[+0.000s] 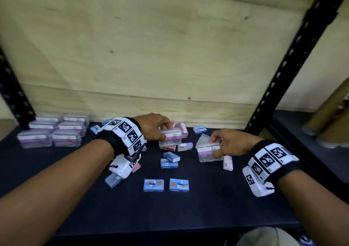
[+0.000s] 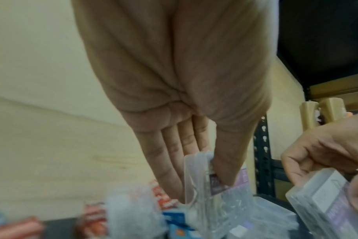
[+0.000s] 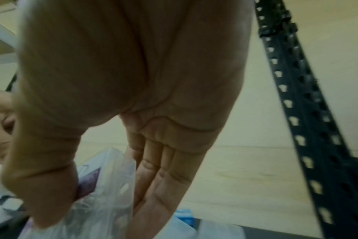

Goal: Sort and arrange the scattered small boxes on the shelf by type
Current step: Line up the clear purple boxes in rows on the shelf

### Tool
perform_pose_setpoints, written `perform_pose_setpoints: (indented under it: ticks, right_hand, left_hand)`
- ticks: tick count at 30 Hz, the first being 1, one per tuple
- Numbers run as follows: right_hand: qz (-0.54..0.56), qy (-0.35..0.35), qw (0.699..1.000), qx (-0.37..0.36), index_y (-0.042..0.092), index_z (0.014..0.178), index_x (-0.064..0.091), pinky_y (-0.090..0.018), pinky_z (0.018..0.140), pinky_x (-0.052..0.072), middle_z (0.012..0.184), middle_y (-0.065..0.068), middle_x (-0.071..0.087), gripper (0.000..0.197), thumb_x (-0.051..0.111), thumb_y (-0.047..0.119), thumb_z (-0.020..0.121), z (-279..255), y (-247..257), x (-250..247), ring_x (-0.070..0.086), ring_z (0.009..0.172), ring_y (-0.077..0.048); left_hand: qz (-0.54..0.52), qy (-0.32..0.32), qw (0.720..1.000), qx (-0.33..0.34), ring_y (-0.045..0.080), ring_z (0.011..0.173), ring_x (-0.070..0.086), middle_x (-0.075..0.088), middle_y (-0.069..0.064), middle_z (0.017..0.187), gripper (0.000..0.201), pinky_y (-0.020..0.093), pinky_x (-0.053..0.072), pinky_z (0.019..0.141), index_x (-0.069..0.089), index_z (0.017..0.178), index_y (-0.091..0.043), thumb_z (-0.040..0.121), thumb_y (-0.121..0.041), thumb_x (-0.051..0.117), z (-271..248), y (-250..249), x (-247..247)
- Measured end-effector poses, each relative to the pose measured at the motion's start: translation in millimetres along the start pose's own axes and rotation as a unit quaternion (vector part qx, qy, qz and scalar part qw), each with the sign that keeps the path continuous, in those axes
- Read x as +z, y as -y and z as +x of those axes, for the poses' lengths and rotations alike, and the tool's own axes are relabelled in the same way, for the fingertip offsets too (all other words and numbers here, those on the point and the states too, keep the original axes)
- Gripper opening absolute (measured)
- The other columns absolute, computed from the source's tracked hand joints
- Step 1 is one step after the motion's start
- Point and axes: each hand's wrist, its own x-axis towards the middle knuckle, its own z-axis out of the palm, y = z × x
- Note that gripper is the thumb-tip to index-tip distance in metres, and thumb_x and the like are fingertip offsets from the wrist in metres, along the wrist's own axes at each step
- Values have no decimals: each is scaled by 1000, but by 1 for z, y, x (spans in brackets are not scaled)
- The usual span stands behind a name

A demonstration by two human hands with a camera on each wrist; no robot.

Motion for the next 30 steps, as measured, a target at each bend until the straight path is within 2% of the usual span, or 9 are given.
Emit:
perform_pose_setpoints:
  ticks: [3, 6, 9, 13, 17, 20, 24, 27, 30]
  right_hand:
    - [-17, 0, 999, -36, 25, 105, 60, -27, 73, 46, 92, 10, 62, 31, 76, 32, 79, 19, 41, 3, 60, 80, -12]
    - [-37, 4, 996, -77, 26, 109, 57, -31, 85, 48, 105, 5, 62, 32, 73, 36, 83, 39, 89, 10, 59, 93, -16]
    - [-40, 0, 991, -125, 25, 115, 58, -34, 94, 48, 115, 3, 61, 35, 71, 37, 84, 59, 145, 21, 58, 103, -19]
    - [-29, 3, 982, -185, 25, 113, 58, -32, 91, 49, 110, 2, 62, 31, 70, 35, 86, 81, 208, 40, 60, 98, -18]
    - [-20, -9, 971, -239, 21, 121, 59, -26, 82, 47, 103, 5, 59, 38, 71, 31, 87, 98, 266, 62, 57, 89, -16]
    - [-31, -17, 963, -267, 19, 121, 60, -24, 76, 43, 100, 5, 55, 38, 71, 30, 86, 108, 298, 77, 54, 86, -14]
    - [-22, -24, 959, -280, 19, 121, 61, -24, 84, 48, 113, 0, 61, 39, 72, 29, 86, 121, 332, 95, 58, 92, -14]
    - [-14, -26, 964, -266, 22, 119, 61, -25, 84, 50, 111, 1, 63, 36, 72, 27, 85, 130, 346, 105, 61, 93, -14]
    - [-13, -22, 967, -255, 21, 120, 61, -28, 87, 51, 111, 2, 63, 38, 73, 25, 85, 136, 355, 111, 61, 97, -15]
  left_hand:
    - [-5, -31, 999, -41, 9, 86, 59, 61, -10, 110, 35, 17, 40, 66, 56, 122, -24, 89, -21, 68, -36, 35, -23]
    - [18, -56, 995, -78, 12, 99, 57, 58, -7, 120, 40, 21, 40, 78, 53, 127, -22, 90, -22, 67, -73, 74, -43]
    - [41, -70, 989, -122, 14, 100, 57, 57, -4, 123, 41, 25, 43, 83, 54, 127, -23, 89, -21, 67, -116, 118, -57]
    - [44, -76, 981, -174, 16, 97, 59, 60, -3, 116, 40, 25, 46, 82, 56, 124, -25, 86, -18, 69, -164, 166, -65]
    - [31, -82, 970, -226, 13, 96, 57, 57, -9, 106, 37, 22, 42, 78, 59, 119, -27, 85, -16, 70, -202, 209, -62]
    - [33, -80, 965, -249, 11, 102, 55, 58, -6, 114, 38, 23, 45, 85, 59, 121, -25, 86, -16, 69, -219, 234, -57]
    - [15, -84, 960, -266, 12, 107, 55, 58, -6, 116, 35, 28, 48, 92, 60, 115, -29, 84, -15, 70, -234, 261, -49]
    - [-4, -81, 959, -271, 10, 106, 54, 56, -11, 112, 34, 31, 48, 94, 58, 106, -36, 83, -14, 70, -237, 273, -46]
    - [-12, -83, 959, -271, 10, 106, 54, 55, -11, 112, 33, 34, 48, 96, 59, 107, -35, 84, -15, 70, -236, 280, -45]
